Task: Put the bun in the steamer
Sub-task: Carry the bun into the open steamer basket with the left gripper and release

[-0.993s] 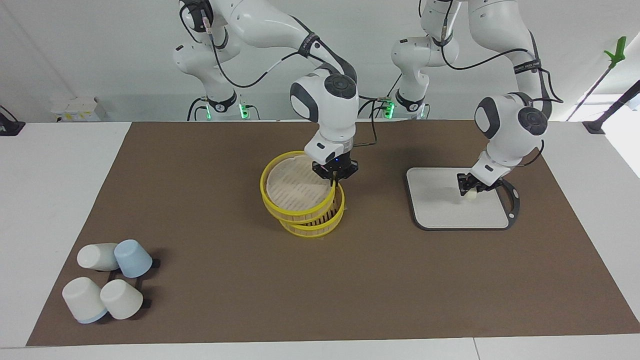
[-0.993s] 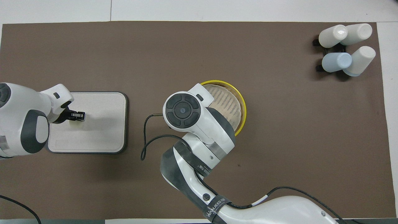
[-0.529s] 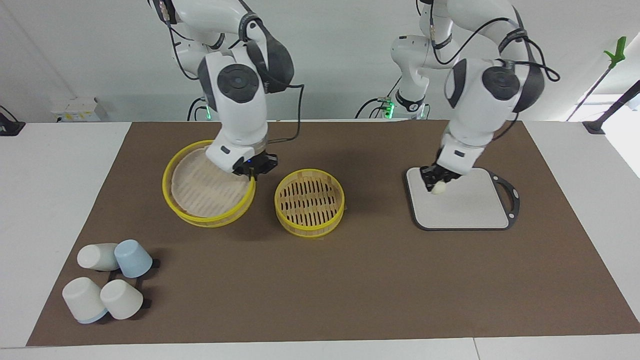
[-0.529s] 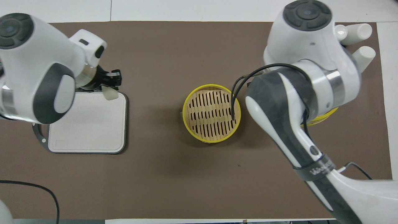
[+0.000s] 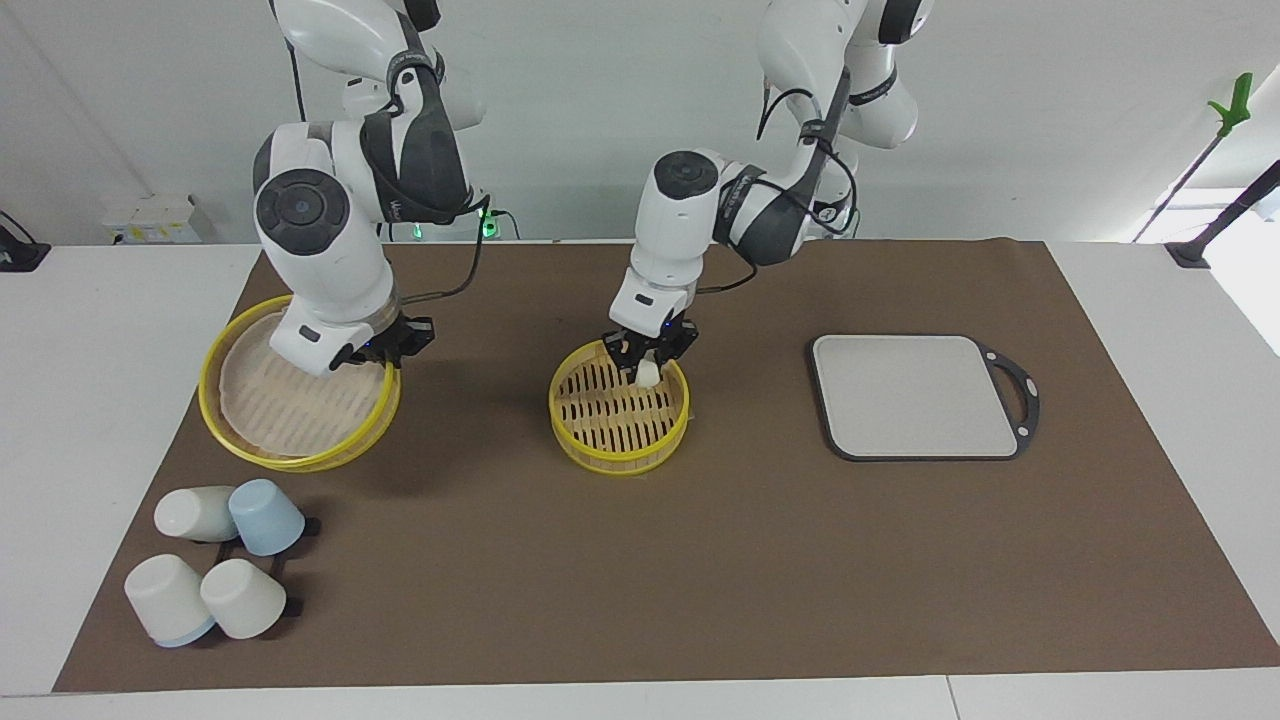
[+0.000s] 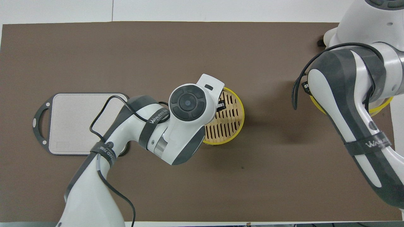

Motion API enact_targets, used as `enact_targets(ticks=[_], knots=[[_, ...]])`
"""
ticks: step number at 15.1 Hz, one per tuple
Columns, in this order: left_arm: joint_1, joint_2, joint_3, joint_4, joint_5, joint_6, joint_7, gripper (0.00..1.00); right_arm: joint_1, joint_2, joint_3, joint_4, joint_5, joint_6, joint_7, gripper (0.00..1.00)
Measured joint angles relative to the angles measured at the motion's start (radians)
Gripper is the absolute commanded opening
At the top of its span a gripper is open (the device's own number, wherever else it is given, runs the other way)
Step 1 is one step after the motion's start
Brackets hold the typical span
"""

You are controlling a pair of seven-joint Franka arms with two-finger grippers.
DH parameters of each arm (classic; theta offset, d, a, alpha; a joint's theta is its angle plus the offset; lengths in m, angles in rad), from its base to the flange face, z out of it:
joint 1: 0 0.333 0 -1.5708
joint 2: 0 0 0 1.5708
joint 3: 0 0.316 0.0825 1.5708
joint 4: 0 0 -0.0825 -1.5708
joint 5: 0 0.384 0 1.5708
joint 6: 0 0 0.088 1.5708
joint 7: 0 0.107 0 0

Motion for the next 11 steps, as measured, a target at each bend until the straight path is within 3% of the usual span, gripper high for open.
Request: enact_targets(ticks=[3,4,6,7,11], knots=[[-0.013,0.068,0.007,-0.011,0.0,0.085,-0.007,0.41,-0.005,-0.006,0.003,-0.021,0.0,0.012,-0.007,0.0],[-0.013,0.077,0.011,-0.011,0.0,0.094,-0.007,0.54,-0.005,-0.009,0.006,-0.027,0.0,0.016,-0.007,0.0],[-0.013,0.078,0.015,-0.01,0.0,0.097,-0.007,0.96,-0.004,-0.012,0.009,-0.037,0.0,0.022,-0.007,0.0],[-0.013,0.077,0.015,-0.009,0.0,0.097,-0.008,1.0,-0.004,-0.014,0.009,-0.04,0.0,0.023,-0.007,0.0],[-0.01,0.059,0.02,-0.004,0.0,0.065,-0.025,1.0,-0.004,-0.022,0.01,-0.047,0.0,0.025,-0.007,0.0]])
